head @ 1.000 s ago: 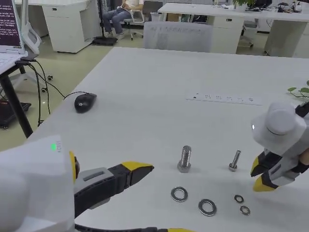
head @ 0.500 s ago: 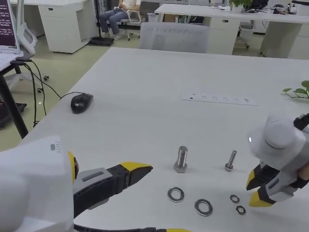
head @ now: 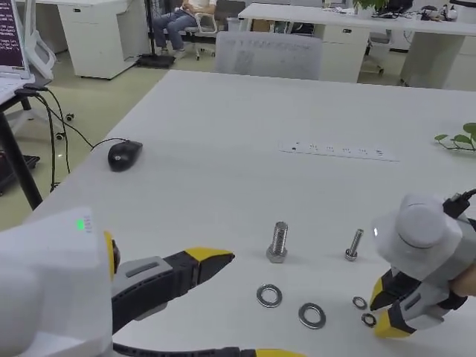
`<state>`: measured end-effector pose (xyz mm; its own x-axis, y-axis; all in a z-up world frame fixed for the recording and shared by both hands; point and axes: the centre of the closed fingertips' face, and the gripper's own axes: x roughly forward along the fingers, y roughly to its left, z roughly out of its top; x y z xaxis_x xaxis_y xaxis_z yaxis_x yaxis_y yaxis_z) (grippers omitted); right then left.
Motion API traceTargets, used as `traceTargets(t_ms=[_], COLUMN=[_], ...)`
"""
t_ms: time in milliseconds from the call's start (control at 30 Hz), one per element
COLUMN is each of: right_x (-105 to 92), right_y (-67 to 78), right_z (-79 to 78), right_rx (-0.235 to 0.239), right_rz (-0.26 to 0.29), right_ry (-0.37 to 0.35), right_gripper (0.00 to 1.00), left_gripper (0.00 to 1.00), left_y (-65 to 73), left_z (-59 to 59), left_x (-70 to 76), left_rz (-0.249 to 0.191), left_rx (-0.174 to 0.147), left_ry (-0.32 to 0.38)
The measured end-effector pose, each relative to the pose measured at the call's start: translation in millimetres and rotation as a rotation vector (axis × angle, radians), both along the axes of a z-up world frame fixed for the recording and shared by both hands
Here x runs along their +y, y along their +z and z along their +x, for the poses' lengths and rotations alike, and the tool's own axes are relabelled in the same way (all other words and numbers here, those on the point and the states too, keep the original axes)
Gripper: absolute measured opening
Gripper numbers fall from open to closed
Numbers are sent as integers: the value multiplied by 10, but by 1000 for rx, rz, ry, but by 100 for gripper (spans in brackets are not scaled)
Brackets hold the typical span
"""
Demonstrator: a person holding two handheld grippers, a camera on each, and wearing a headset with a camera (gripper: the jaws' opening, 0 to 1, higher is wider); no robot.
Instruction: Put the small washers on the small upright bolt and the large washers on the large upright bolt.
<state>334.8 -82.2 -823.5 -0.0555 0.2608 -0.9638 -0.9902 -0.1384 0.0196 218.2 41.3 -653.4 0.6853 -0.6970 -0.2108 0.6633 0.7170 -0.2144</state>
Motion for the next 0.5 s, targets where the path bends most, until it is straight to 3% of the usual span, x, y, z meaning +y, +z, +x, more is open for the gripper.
traceTargets(t_ms=[500], right_x=[31], right_y=[-15], right_z=[0], right_rx=[-31], right_rz=[-4], right_ry=[4], right_gripper=[19], left_gripper=[74], left_y=[-5], left_z=[5], left_x=[26], left_rz=[-6], left_rx=[-2], left_ry=[8])
